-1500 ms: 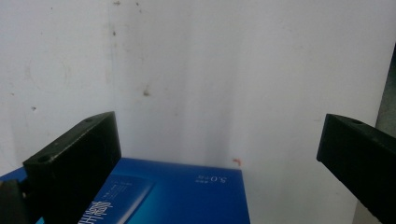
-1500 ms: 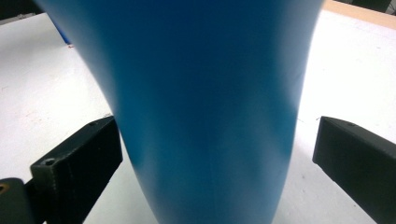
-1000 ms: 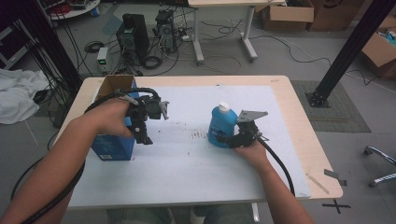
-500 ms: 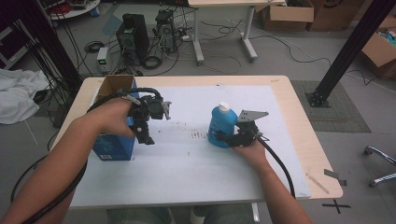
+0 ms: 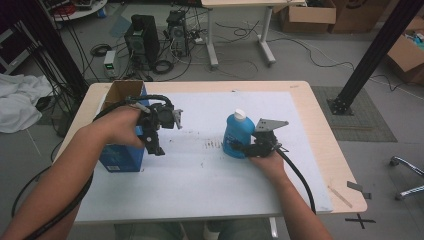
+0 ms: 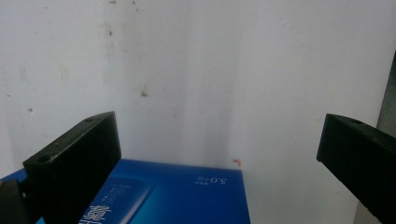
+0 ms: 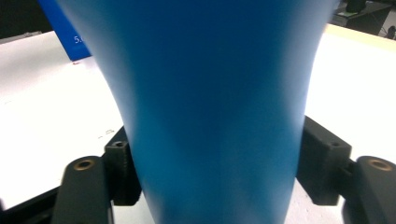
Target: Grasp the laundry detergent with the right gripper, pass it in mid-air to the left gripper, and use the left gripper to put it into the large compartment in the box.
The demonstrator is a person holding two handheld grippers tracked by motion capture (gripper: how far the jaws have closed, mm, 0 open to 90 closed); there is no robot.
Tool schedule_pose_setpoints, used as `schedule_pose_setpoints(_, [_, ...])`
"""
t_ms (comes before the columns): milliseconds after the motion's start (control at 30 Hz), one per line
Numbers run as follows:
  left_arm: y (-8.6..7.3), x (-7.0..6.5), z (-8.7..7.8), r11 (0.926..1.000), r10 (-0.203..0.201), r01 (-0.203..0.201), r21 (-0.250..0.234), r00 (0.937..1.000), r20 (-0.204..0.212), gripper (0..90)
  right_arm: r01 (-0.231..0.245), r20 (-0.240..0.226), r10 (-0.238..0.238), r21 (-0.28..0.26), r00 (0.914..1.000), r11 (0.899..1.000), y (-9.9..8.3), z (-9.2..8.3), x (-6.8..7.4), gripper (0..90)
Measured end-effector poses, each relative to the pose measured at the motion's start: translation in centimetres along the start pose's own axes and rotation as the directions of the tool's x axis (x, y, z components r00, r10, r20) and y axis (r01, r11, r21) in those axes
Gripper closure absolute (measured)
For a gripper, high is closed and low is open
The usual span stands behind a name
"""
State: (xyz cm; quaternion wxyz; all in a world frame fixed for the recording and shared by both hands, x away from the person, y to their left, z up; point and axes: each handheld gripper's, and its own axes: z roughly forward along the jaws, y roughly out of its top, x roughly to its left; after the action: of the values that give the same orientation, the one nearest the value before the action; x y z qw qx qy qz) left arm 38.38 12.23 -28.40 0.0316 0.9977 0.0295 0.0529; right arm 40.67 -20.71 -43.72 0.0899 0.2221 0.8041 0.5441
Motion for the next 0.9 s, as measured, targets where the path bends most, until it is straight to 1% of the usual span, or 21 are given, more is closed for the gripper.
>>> schedule_pose_setpoints(67, [0.0, 0.0, 0.1, 1.0000, -0.002, 0.002, -0.002, 1.0000, 0.003, 0.1, -0.003, -0.004, 0.003, -0.005, 1.0000, 1.000, -0.1, 0.0, 0.0, 31.2])
schedule_pose_setpoints(100, [0.0, 0.0, 0.1, 1.0000, 0.000, 0.000, -0.003, 1.0000, 0.003, 0.1, 0.000, -0.003, 0.000, -0.009, 1.0000, 1.000, -0.1, 0.0, 0.1, 33.8])
schedule_pose_setpoints(167, [0.1, 0.0, 0.2, 1.0000, -0.003, 0.003, -0.001, 1.0000, 0.004, 0.1, 0.002, -0.004, -0.002, -0.013, 1.0000, 1.000, -0.2, 0.0, 0.1, 34.4])
schedule_pose_setpoints(200, [0.1, 0.0, 0.2, 1.0000, -0.002, 0.002, -0.002, 1.0000, 0.005, 0.1, 0.003, -0.006, -0.003, -0.017, 1.0000, 1.000, -0.2, 0.0, 0.2, 37.3])
schedule_pose_setpoints(267, [0.1, -0.1, 0.2, 1.0000, -0.001, 0.001, -0.006, 1.0000, 0.004, 0.1, 0.007, -0.009, -0.007, -0.022, 0.9999, 1.000, -0.2, 0.0, 0.2, 39.1])
schedule_pose_setpoints(333, [0.1, 0.0, 0.2, 1.0000, 0.000, 0.000, -0.009, 1.0000, 0.002, 0.1, 0.022, 0.004, -0.022, -0.032, 0.9998, 0.999, -0.2, 0.0, 0.5, 41.2])
schedule_pose_setpoints(367, [0.1, 0.0, 0.2, 1.0000, 0.001, 0.000, -0.006, 1.0000, 0.004, 0.1, 0.022, 0.004, -0.022, -0.032, 0.9998, 0.999, -0.2, 0.0, 0.5, 41.2])
schedule_pose_setpoints(433, [0.1, 0.0, 0.2, 1.0000, 0.000, 0.000, -0.005, 1.0000, 0.005, 0.1, 0.036, 0.012, -0.036, -0.027, 0.9993, 0.999, -0.2, -0.1, 0.6, 41.9])
schedule_pose_setpoints(533, [0.1, 0.0, 0.2, 1.0000, 0.000, 0.000, -0.010, 1.0000, 0.005, 0.1, 0.030, 0.013, -0.030, -0.021, 0.9995, 0.999, 0.0, -0.1, 0.5, 43.6])
schedule_pose_setpoints(567, [0.1, 0.0, 0.3, 0.9999, -0.002, 0.002, -0.012, 1.0000, 0.008, 0.1, 0.038, 0.018, -0.037, -0.018, 0.9991, 0.999, 0.0, -0.1, 0.6, 44.0])
schedule_pose_setpoints(633, [0.2, 0.0, 0.4, 1.0000, -0.001, 0.001, -0.009, 1.0000, 0.009, 0.1, 0.038, 0.022, -0.038, -0.013, 0.9990, 0.999, 0.1, -0.1, 0.6, 44.2])
schedule_pose_setpoints(667, [0.2, 0.0, 0.4, 1.0000, -0.001, 0.002, -0.009, 0.9999, 0.012, 0.1, 0.050, 0.023, -0.050, 0.002, 0.9985, 0.999, 0.4, -0.3, 0.7, 44.6])
schedule_pose_setpoints(733, [0.2, 0.0, 0.5, 1.0000, 0.002, -0.002, -0.008, 0.9999, 0.012, 0.1, 0.054, 0.027, -0.054, 0.002, 0.9982, 0.999, 0.5, -0.4, 0.8, 44.8])
schedule_pose_setpoints(800, [0.3, 0.0, 0.5, 1.0000, 0.000, 0.000, -0.007, 0.9999, 0.014, 0.1, 0.065, 0.011, -0.065, -0.007, 0.9978, 0.998, 1.0, -0.8, 1.0, 44.9])
schedule_pose_setpoints(833, [0.3, 0.0, 0.5, 1.0000, 0.003, -0.003, -0.009, 0.9999, 0.011, 0.1, 0.068, 0.010, -0.067, -0.012, 0.9977, 0.998, 1.1, -1.0, 1.1, 44.9])
schedule_pose_setpoints(867, [0.4, 0.0, 0.4, 1.0000, 0.001, -0.001, -0.008, 0.9999, 0.012, 0.1, 0.077, -0.005, -0.077, -0.019, 0.9970, 0.997, 1.6, -1.5, 1.3, 44.9])
schedule_pose_setpoints(900, [0.4, 0.0, 0.3, 1.0000, 0.004, -0.003, -0.007, 0.9999, 0.011, 0.1, 0.077, -0.005, -0.077, -0.019, 0.9970, 0.997, 1.6, -1.5, 1.3, 44.9])
